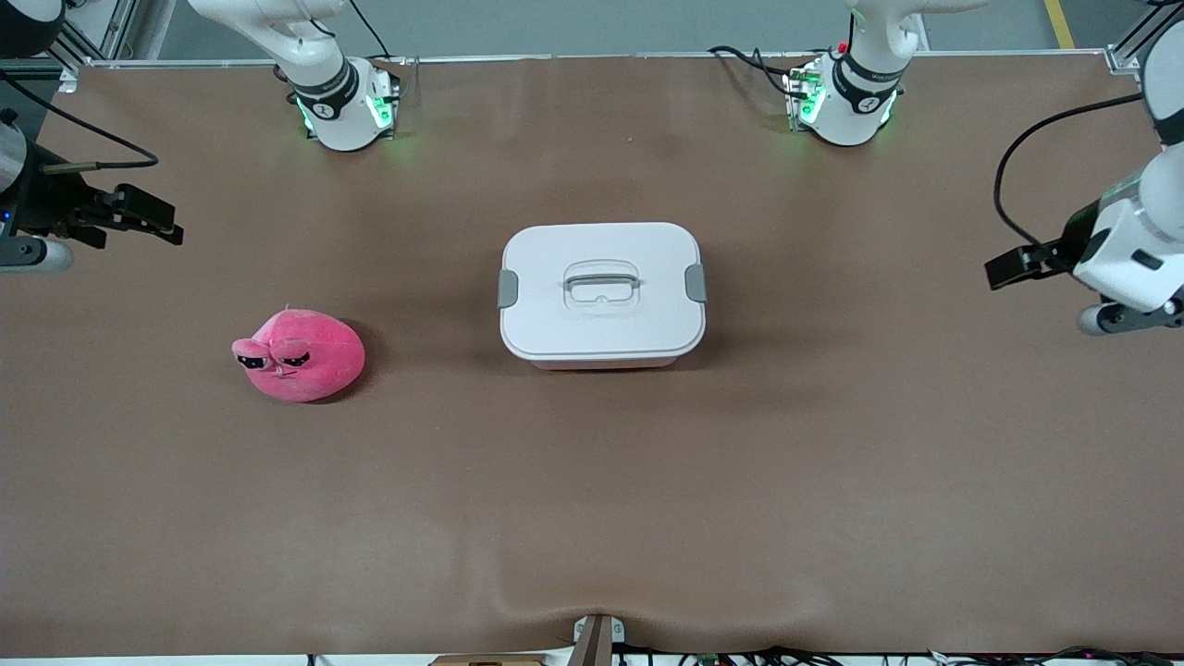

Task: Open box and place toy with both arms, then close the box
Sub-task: 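Move the left gripper to the box lid handle while the right gripper reaches the plush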

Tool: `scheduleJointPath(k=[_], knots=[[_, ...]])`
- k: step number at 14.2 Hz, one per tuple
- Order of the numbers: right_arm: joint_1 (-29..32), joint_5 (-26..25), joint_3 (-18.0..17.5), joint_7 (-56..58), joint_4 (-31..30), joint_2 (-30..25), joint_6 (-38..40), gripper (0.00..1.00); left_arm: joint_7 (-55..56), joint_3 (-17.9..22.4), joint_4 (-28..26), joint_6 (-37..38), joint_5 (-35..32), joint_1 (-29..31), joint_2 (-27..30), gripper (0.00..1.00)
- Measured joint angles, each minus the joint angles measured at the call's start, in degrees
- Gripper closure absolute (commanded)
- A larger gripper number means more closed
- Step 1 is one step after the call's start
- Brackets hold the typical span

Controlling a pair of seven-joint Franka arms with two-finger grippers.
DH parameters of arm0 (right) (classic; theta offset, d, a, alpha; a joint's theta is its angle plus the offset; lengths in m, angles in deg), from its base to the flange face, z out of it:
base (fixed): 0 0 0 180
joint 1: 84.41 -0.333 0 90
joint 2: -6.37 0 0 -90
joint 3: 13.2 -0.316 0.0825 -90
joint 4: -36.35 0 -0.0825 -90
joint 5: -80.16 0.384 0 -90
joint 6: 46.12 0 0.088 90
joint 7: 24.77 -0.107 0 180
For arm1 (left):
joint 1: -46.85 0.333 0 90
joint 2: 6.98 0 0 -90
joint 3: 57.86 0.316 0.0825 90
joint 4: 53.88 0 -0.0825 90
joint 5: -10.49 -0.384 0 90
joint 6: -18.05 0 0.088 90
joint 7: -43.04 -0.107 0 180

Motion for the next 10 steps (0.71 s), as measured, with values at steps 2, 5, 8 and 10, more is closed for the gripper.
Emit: scheduleJointPath(k=[2, 5, 8, 10], knots=[[0.02, -0.01, 0.06, 0.00, 0.00, 0.00, -0.01, 0.00, 6.39, -0.92, 0.20, 0.00, 0.03, -1.86, -0.55, 0.00], [0.15, -0.02, 0.23, 0.00, 0.00, 0.00, -0.01, 0.00, 17.87, -1.64, 0.37, 0.00, 1.86, -5.50, -0.55, 0.00], [0.15, -0.02, 0.24, 0.00, 0.00, 0.00, -0.01, 0.00, 25.45, -1.80, 0.36, -0.06, 3.71, -7.69, -0.90, 0.00], [0.15, -0.02, 0.24, 0.00, 0.00, 0.00, 0.01, 0.00, 28.24, -1.80, 0.37, -0.46, 4.56, -8.18, -1.15, 0.00]])
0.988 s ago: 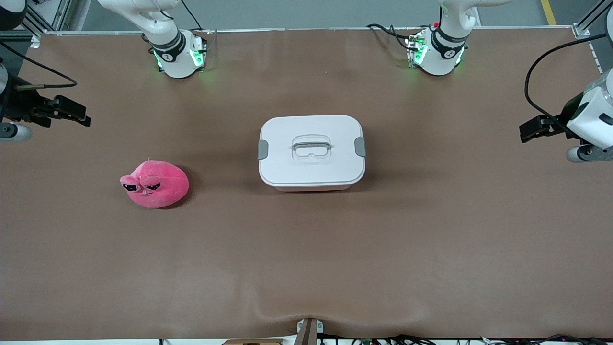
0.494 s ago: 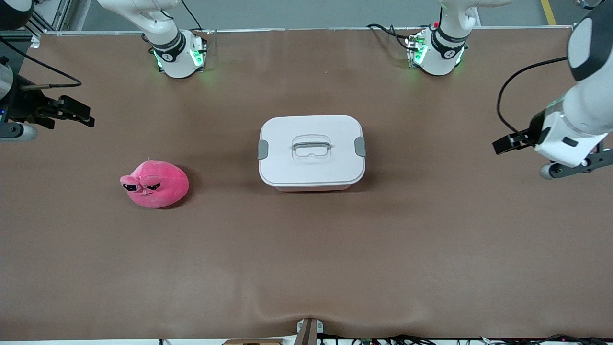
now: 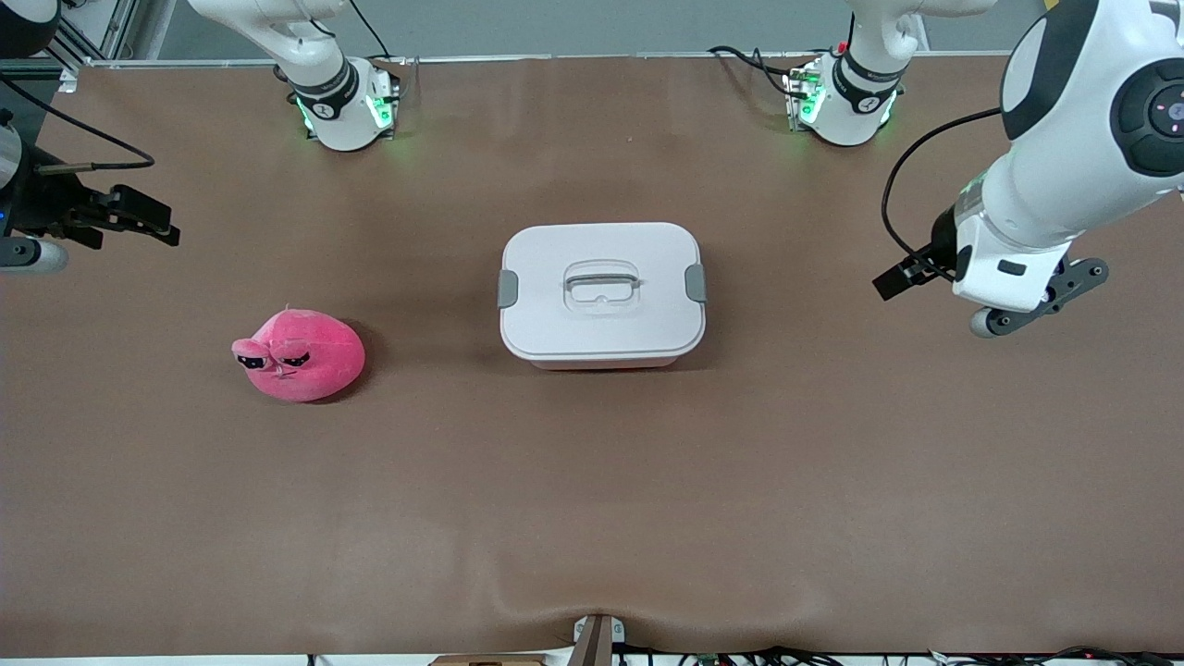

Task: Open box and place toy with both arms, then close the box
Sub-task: 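Move the left gripper to the box lid handle while the right gripper reaches the plush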

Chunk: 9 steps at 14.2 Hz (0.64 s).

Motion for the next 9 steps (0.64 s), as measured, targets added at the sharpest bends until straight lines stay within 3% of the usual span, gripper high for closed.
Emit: scheduleJointPath(k=[4, 9], knots=[[0.01, 0.00, 0.00, 0.13, -0.03, 0.17, 0.00, 0.00, 8.34, 0.01, 0.01, -0.30, 2.89, -0.52, -0.05, 0.00], [0.00, 0.00, 0.00, 0.20, -0.05, 1.16, -1.34, 0.00, 25.76, -0.10, 0.00, -1.73, 3.11, -5.94, -0.37, 0.00]])
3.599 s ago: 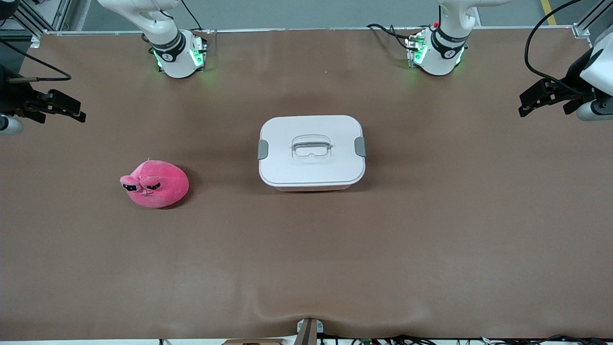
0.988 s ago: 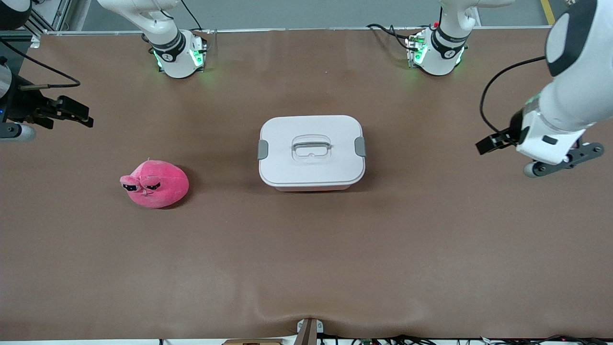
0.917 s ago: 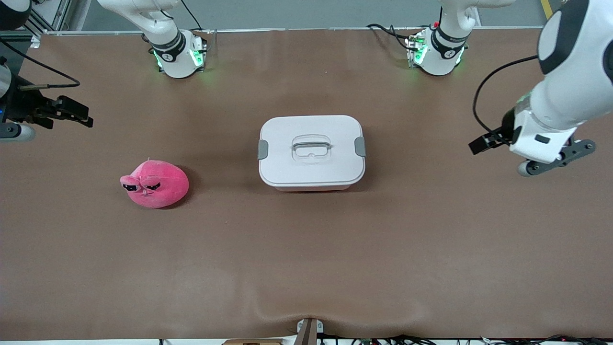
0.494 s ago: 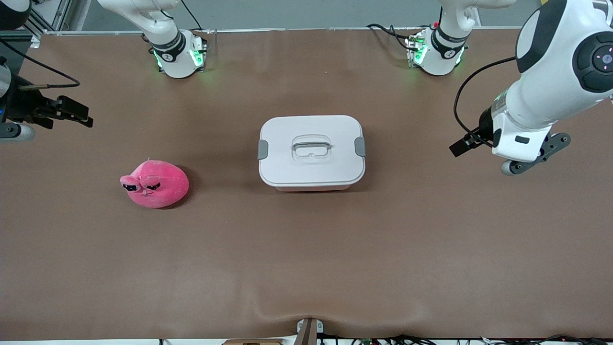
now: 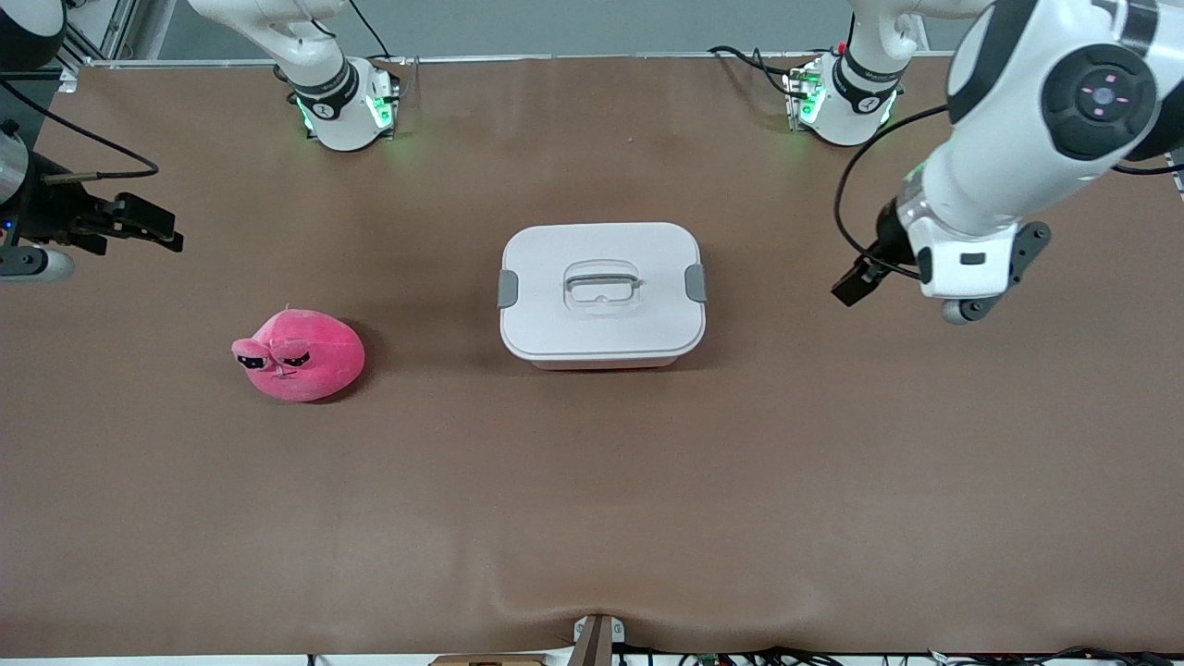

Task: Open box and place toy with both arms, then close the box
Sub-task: 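Move the left gripper to the box lid handle while the right gripper reaches the plush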

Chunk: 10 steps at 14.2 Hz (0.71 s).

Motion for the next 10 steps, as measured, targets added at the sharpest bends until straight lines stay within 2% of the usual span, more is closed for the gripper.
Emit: scheduleJointPath(k=[10], knots=[[-0.09, 0.00, -0.07, 0.83, -0.11, 1.01, 0.87, 0.00, 23.96, -0.88, 0.00, -6.00, 1.87, -7.00, -4.50, 0.00]])
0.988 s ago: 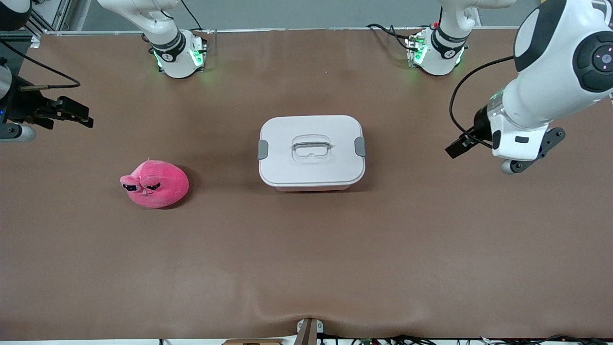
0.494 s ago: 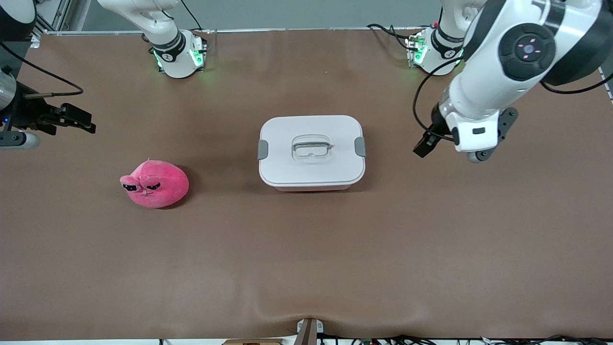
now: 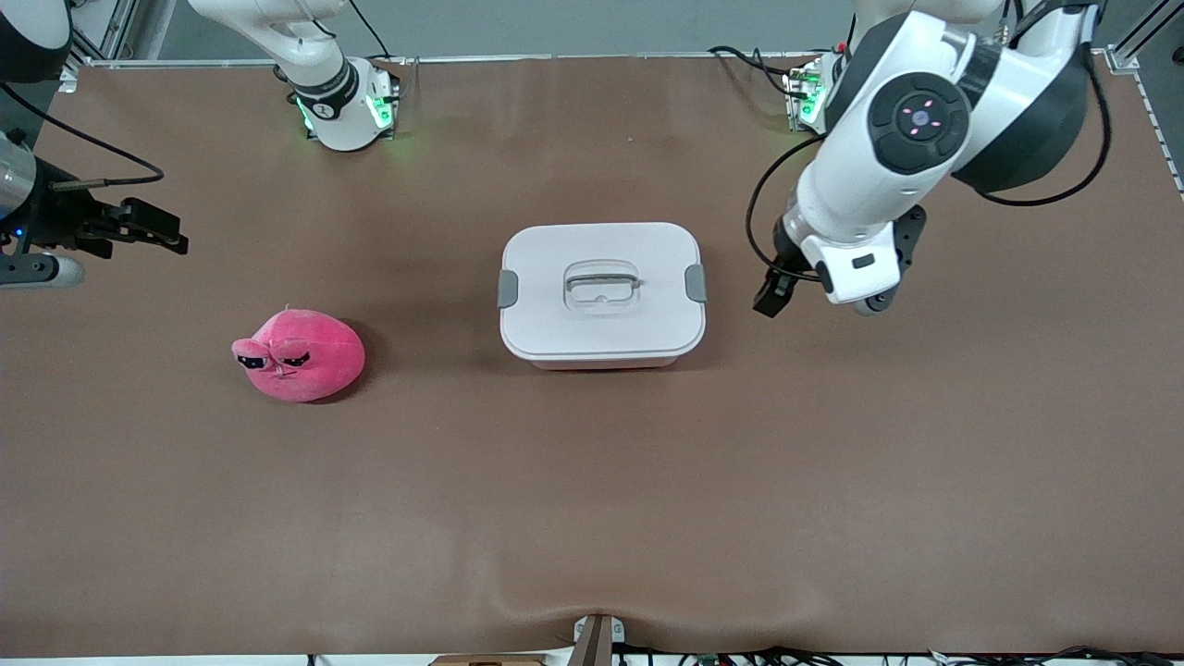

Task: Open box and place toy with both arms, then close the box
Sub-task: 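Move the left gripper to the box lid handle while the right gripper reaches the plush, then grasp the lid handle with the left gripper while the right gripper grasps the plush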

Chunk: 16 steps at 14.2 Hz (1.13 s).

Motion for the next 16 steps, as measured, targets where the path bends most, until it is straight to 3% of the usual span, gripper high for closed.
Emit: scheduleJointPath(k=[6, 13, 16], knots=[[-0.62, 0.00, -0.20, 2.53, -3.67, 3.07, -7.73, 0.00, 11.72, -0.05, 0.00, -2.77, 1.43, -3.67, -2.37, 0.00], [-3.12, -0.04, -0.38, 16.25, -14.44, 3.42, -25.01, 0.00, 28.30, -0.05, -0.02, -9.20, 1.43, -10.97, -6.83, 0.00], [-3.44, -0.08, -0.24, 24.97, -17.41, 3.54, -28.51, 0.00, 32.51, -0.03, -0.02, -11.25, 1.43, -13.10, -8.82, 0.00]])
